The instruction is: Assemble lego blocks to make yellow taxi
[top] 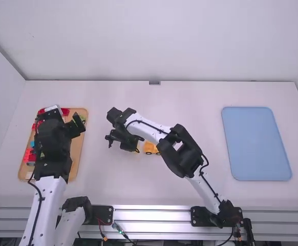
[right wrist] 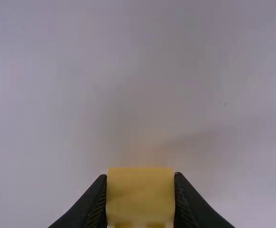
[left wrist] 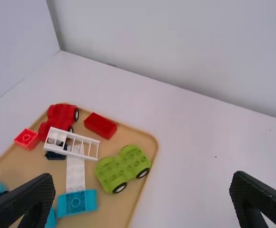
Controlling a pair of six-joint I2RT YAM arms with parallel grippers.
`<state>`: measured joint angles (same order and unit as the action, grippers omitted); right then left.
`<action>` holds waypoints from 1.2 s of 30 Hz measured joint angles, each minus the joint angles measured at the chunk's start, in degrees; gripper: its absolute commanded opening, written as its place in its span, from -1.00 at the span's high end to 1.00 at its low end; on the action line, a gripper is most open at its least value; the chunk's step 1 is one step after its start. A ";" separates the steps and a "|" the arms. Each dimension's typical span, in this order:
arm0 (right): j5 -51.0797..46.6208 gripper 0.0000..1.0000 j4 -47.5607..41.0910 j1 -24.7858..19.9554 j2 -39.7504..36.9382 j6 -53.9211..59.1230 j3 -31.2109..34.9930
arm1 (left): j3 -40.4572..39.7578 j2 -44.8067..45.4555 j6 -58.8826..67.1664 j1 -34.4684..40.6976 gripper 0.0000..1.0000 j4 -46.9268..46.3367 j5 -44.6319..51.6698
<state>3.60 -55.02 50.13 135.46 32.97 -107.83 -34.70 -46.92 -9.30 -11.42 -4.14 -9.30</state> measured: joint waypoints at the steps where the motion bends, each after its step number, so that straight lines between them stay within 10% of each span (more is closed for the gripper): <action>1: -0.13 0.94 0.28 -0.09 0.02 0.00 0.00 | 0.00 0.00 0.00 0.00 -0.98 0.00 -0.02; 21: -0.35 0.47 3.74 -1.05 0.61 0.26 0.00 | 0.00 0.00 0.00 0.00 -0.98 -0.02 0.00; 27: -0.37 0.04 3.58 -1.05 0.61 0.39 0.00 | 0.00 0.00 0.00 0.02 -0.98 0.00 0.02; 33: -0.39 -0.98 3.28 -1.05 0.61 0.31 0.00 | 0.00 0.00 -0.20 0.02 -0.98 -0.02 0.72; 36: -0.35 -0.98 1.42 -1.05 0.61 0.44 -0.46 | 0.00 0.00 -0.15 0.00 -0.98 0.00 1.40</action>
<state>3.25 -53.60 49.08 136.07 33.41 -108.29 -34.70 -46.92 -9.45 -11.42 -4.14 -7.90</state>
